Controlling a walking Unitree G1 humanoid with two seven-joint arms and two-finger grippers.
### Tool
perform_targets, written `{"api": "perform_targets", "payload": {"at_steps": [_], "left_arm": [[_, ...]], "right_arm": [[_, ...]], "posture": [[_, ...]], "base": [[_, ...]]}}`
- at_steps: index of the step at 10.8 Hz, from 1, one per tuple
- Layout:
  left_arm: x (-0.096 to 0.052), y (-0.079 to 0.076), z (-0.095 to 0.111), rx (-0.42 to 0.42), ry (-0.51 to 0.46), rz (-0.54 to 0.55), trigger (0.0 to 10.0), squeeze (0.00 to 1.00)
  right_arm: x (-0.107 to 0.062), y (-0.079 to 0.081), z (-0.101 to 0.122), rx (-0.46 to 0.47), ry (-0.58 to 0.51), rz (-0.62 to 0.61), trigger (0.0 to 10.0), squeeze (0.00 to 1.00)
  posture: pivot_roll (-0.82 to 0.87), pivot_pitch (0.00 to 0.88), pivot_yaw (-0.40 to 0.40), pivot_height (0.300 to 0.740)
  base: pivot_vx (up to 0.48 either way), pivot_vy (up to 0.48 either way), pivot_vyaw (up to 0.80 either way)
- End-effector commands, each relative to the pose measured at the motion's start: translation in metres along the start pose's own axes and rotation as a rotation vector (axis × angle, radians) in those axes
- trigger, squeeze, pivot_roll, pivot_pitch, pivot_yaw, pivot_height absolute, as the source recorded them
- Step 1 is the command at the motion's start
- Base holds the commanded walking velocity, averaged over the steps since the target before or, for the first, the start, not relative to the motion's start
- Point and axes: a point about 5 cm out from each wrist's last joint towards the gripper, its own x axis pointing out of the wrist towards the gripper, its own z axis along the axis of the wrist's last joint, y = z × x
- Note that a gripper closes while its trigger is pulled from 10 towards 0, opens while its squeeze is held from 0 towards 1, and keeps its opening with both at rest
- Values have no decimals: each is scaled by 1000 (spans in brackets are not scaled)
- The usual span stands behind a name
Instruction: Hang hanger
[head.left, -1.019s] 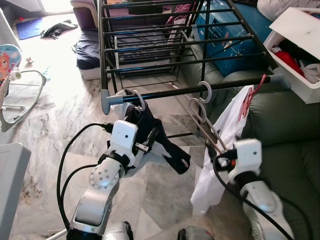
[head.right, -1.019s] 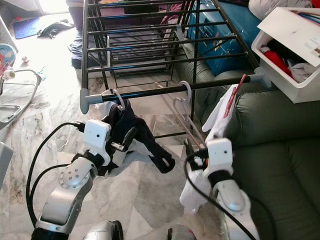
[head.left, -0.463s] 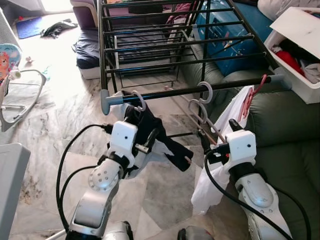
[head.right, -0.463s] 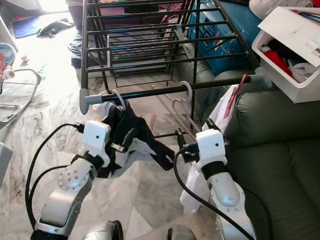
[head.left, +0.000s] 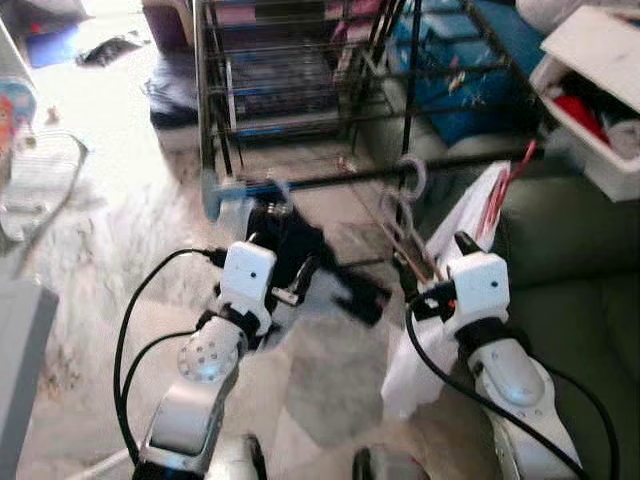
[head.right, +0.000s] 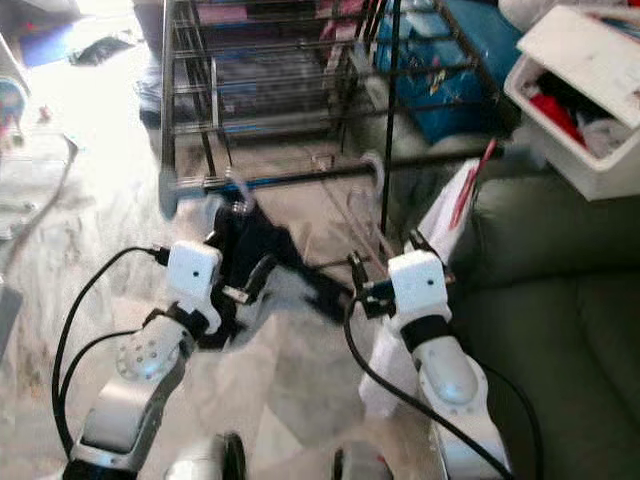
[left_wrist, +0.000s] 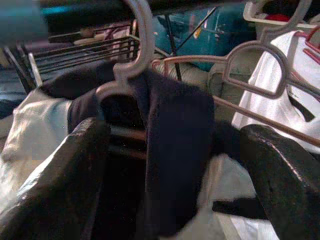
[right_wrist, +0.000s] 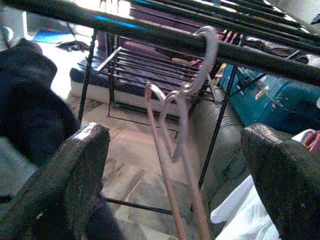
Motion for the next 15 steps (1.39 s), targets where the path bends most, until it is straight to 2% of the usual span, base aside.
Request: {"api": "perform_targets", "payload": {"at_steps": [1,11,13,15], "left_arm": [[-1,0,4,14,-16,2,10000,0],[0,0,4,21,-12,3,10000,0],[1,4,3,27,-6,42,10000,0],[1,9,4,36,-13,76,10000,0]], "right_arm": [[1,4,0,3,4,18,10000,0],[5,4,-7,13,24,-13,10000,0],[10,3,-7,4,21,-11,10000,0],[14,6,-3,-13,-12,35,10000,0]], "posture": [[-81,74,-3,740],[-70,75,-3,740],[-62,71,-11,740],[-53,66,-16,740]], "base": [[-307,0,0],[-300,0,0],[0,0,0],[0,0,788]]}}
